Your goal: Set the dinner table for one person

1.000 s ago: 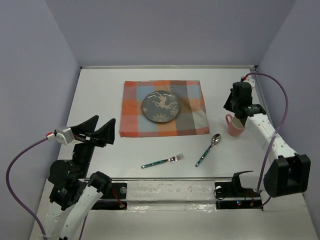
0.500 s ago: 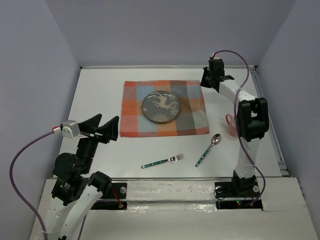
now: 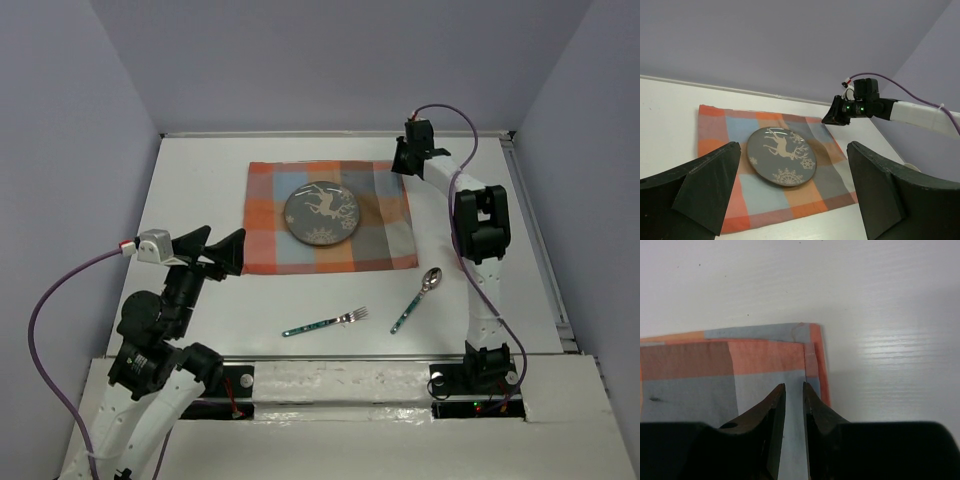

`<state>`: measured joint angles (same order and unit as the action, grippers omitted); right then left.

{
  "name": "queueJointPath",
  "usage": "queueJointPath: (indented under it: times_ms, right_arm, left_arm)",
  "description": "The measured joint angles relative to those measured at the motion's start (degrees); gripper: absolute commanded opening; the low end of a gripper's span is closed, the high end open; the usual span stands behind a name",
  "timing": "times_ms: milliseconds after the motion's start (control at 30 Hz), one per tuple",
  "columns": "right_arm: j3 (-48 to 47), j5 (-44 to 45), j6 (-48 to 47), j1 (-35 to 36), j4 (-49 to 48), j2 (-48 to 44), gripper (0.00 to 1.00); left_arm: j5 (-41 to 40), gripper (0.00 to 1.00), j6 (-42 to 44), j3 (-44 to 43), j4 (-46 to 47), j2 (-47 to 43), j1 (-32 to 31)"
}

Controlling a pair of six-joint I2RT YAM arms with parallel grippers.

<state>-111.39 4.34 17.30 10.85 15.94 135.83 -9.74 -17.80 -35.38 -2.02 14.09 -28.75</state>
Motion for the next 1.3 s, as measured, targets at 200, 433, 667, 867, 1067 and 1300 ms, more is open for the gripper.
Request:
queueJointPath:
  times_ms: [200, 433, 667, 867, 1067, 1300]
  right_arm:
    - [-1.7, 1.6, -0.5, 0.0, 0.1, 0.6, 0.26]
    - [-3.3, 3.1, -0.7, 0.0, 0.5, 2.6, 0.27]
    - [-5.2, 3.8, -1.1, 0.0, 0.7, 4.9, 0.25]
    - [-5.5, 3.9, -1.1, 0.0, 0.8, 5.2, 0.38]
    - [-6.5, 4.5, -2.2, 0.1, 1.2, 5.4, 0.41]
    - [-8.5, 5.0, -2.9, 0.1, 1.8, 6.9, 0.32]
  left_arm:
    - [0.0, 0.99, 0.0, 0.0, 0.0, 0.2, 0.3]
    - [0.0, 0.99, 0.0, 0.0, 0.0, 0.3, 0.4]
    - [0.0, 0.99, 0.0, 0.0, 0.0, 0.4, 0.7]
    - [0.0, 0.99, 0.2, 0.0, 0.0, 0.4, 0.8]
    - [0.0, 0.99, 0.2, 0.0, 0.0, 0.5, 1.1]
    - [0.1, 0.99, 0.2, 0.0, 0.0, 0.8, 1.2]
